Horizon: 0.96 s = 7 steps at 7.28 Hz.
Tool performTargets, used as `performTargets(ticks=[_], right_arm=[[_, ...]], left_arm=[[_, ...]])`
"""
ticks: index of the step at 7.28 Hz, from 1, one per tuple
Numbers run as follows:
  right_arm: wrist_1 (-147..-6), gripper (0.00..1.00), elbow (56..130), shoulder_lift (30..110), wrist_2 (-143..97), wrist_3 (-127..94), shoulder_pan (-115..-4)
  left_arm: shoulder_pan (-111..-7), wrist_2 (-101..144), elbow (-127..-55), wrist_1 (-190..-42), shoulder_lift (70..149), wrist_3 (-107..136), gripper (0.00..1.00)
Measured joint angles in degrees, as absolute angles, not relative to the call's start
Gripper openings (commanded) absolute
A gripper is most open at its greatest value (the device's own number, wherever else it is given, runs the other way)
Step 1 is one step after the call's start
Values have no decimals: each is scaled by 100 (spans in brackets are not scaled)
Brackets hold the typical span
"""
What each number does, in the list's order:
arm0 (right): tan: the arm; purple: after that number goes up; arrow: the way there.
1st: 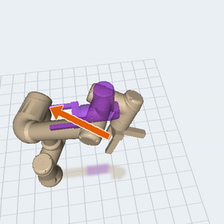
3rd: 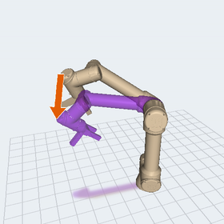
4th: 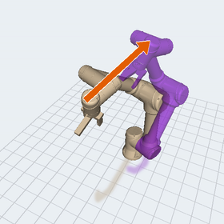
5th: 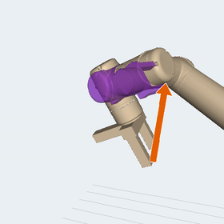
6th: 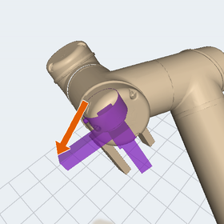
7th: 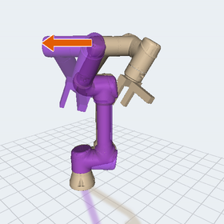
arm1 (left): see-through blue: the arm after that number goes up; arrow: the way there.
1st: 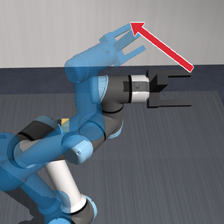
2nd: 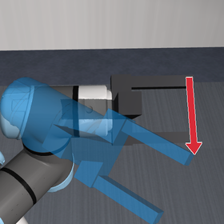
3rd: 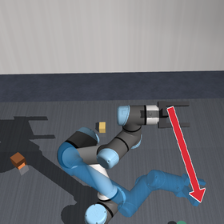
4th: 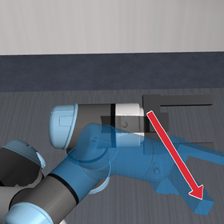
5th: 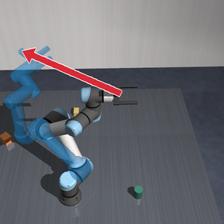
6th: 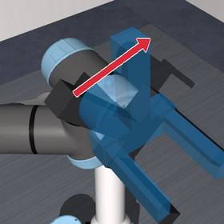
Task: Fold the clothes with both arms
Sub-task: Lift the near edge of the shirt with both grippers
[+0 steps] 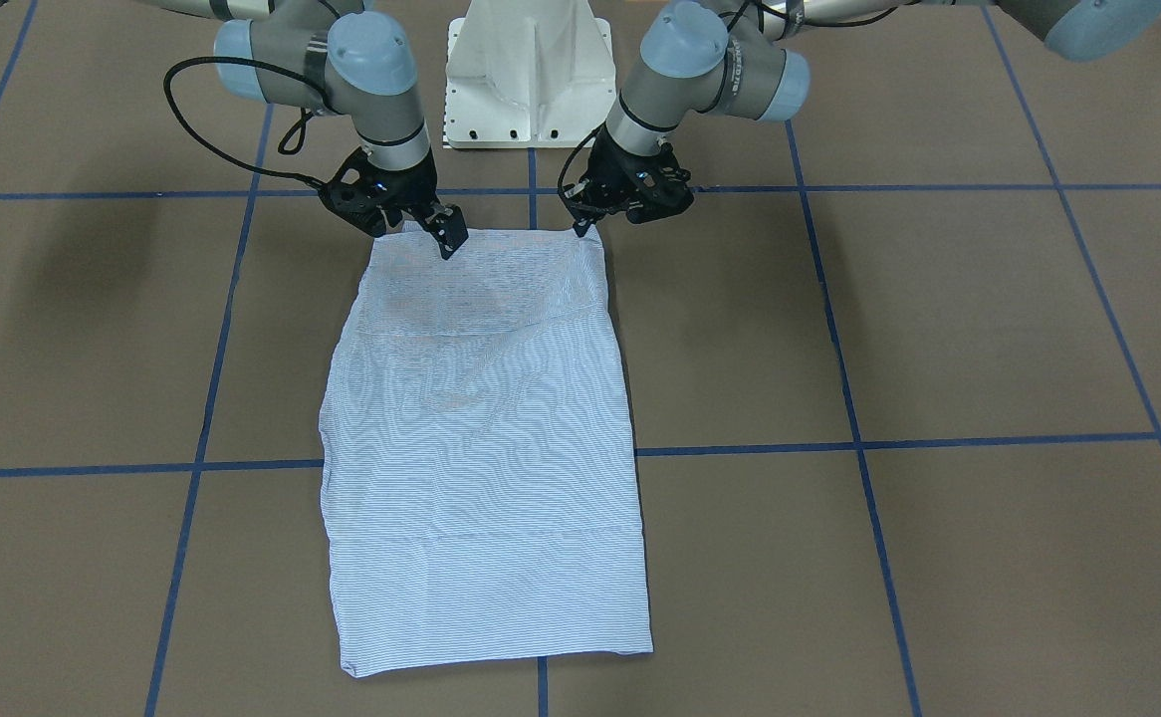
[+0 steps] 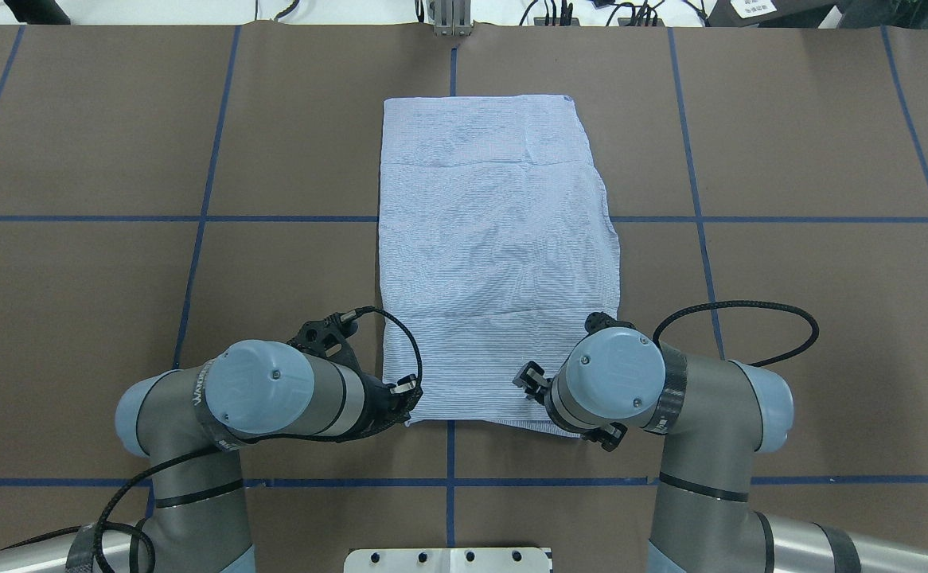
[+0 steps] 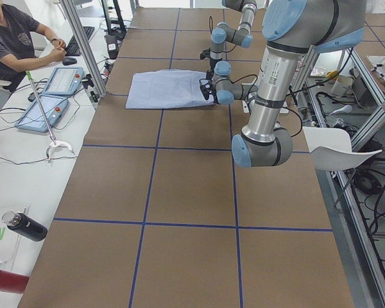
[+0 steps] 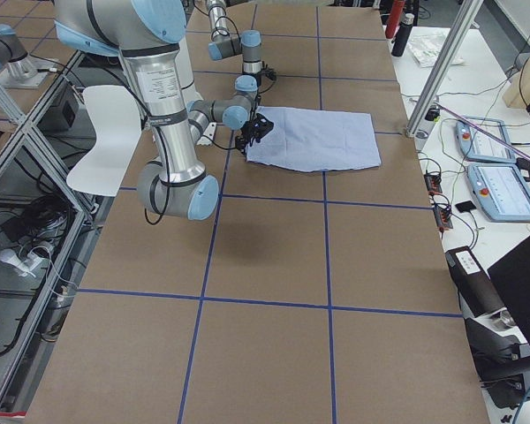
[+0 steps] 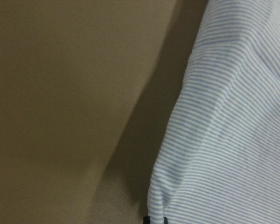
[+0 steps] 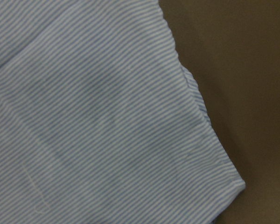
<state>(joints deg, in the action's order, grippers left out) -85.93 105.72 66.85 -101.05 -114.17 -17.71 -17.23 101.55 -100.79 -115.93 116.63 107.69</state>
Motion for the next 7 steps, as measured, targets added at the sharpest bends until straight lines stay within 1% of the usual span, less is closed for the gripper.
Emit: performTargets(ticks=[1,2,3,5,6,7], right_arm=[[-8595,100,10563,6693,-10107,-11419,-1742],[-8594,90,10554,6705,-10107,-11421,-1716],[-8592,65,10553,6721,-10107,-11419,-1704],[-8589,29,10575,6728,-10109,-11410,-1700],[-8584,22,10592,6722,-10114,-11402,-1702],[-8588,19,10601,6718,-10130,-11391,-1718]], left_arm=[[-1723,10153,-10073,-11593,11663,10792,0],[-1723,10150,-10068,-11593,11663,10828,0],[-1720,10146,-10066,-11595,11663,10849,0],[-1713,10149,-10064,-11606,11621,10862,0],[-1709,10151,-10064,-11618,11593,10863,0],[-1707,10151,-10064,-11624,11577,10863,0]])
